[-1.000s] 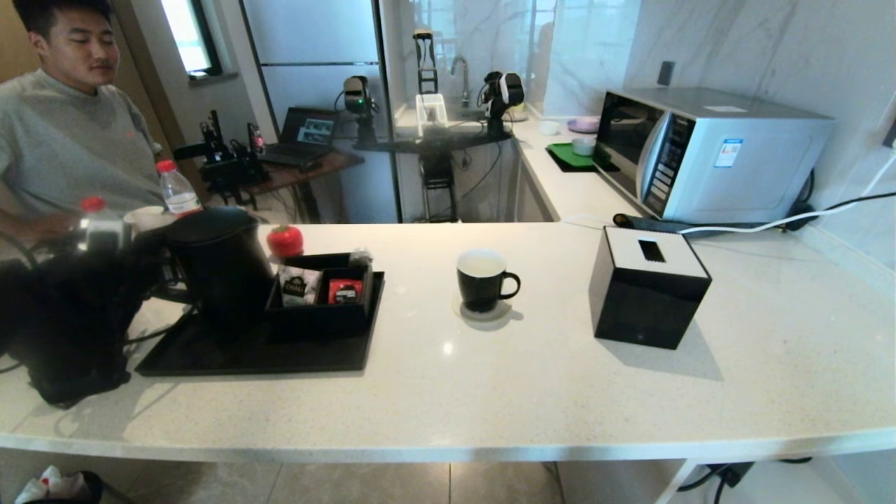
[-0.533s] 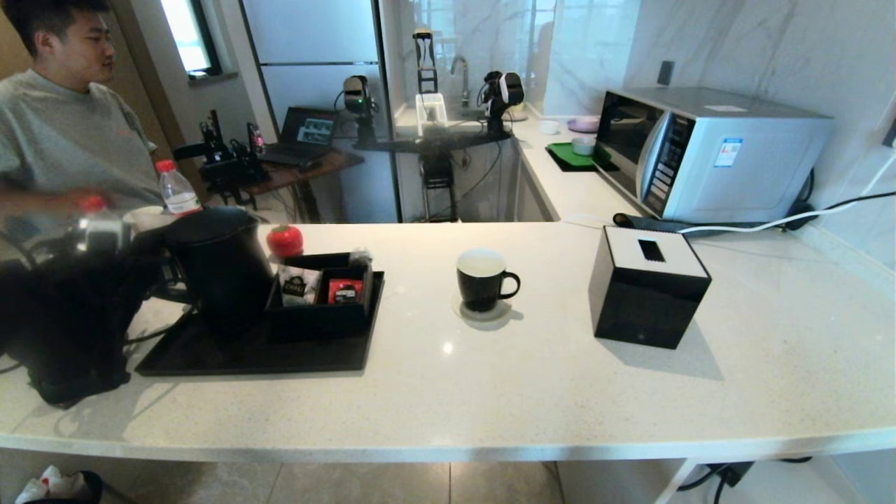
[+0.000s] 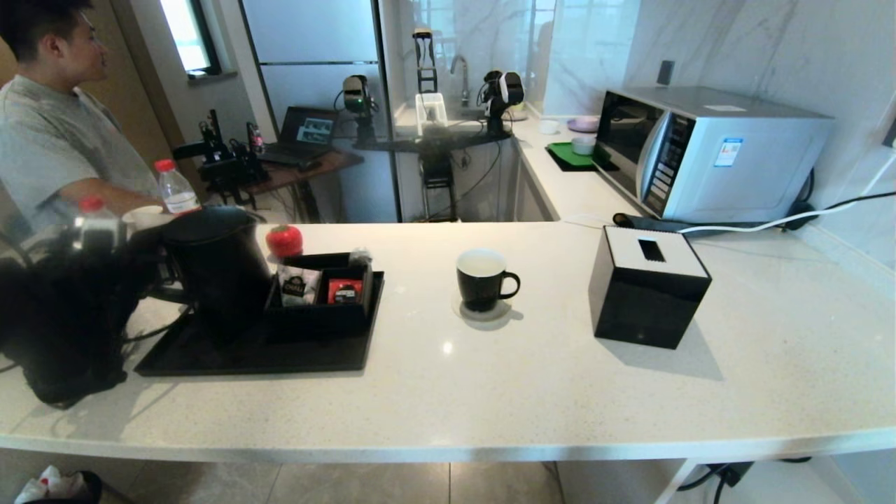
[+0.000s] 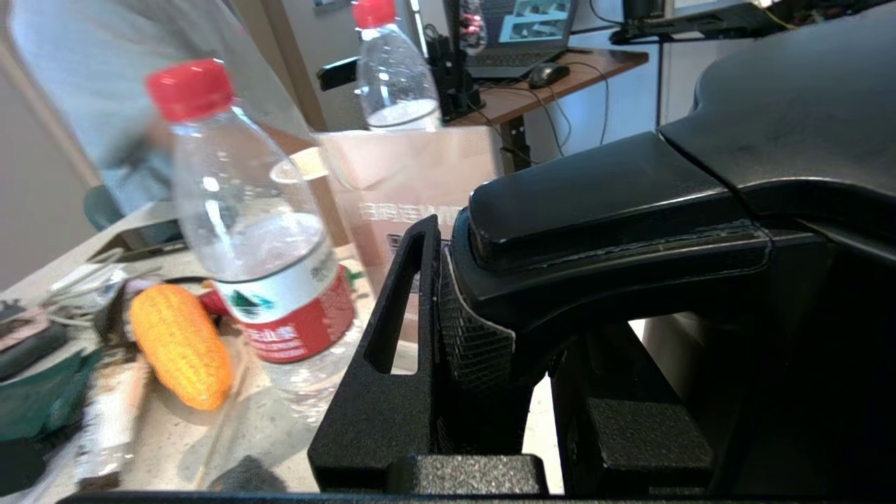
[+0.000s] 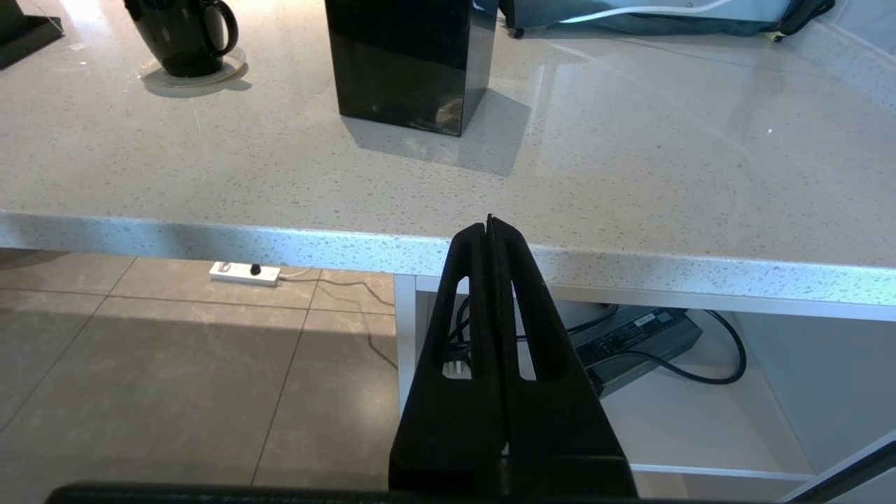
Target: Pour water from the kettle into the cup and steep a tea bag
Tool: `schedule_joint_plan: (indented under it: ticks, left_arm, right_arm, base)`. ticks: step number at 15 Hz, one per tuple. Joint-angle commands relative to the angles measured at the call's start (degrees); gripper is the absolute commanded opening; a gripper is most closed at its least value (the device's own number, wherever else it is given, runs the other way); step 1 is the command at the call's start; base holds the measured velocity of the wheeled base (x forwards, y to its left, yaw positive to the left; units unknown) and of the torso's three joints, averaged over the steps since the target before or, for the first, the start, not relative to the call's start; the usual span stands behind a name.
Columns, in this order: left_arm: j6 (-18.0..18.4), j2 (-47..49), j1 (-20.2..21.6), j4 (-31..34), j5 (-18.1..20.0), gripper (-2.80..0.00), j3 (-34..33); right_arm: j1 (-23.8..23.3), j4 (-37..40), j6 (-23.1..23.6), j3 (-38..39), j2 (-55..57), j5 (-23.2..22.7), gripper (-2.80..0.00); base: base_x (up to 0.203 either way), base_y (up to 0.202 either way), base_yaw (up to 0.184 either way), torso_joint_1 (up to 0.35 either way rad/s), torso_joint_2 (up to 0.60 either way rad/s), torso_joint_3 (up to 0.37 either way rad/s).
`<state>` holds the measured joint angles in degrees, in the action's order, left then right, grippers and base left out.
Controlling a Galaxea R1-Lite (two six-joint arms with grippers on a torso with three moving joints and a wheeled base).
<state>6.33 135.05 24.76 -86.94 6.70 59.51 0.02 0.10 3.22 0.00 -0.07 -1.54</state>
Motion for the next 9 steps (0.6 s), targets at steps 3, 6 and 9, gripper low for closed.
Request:
schedule_joint_plan:
  ticks: [3, 6, 9]
  left_arm:
    - [-0.2, -2.3, 0.4, -3.0, 0.0, -2.80, -2.0]
    - [-0.9, -3.6, 0.5, -3.0, 0.1, -2.80, -3.2]
    - [-1.0, -4.9, 0.7, -3.0, -0.1, -2.80, -4.4]
  right_arm:
    - [0.1, 0.0, 0.0, 0.0, 0.1, 0.0, -2.80]
    - [0.1, 0.0, 0.0, 0.0, 0.1, 0.0, -2.80]
    - [0.0, 0.0, 0.0, 0.0, 0.1, 0.0, -2.80]
  base:
    - [0.000, 0.000, 0.000, 0.000, 0.00, 0.000]
    - [0.000, 0.000, 0.000, 0.000, 0.00, 0.000]
    - [0.000, 0.000, 0.000, 0.000, 0.00, 0.000]
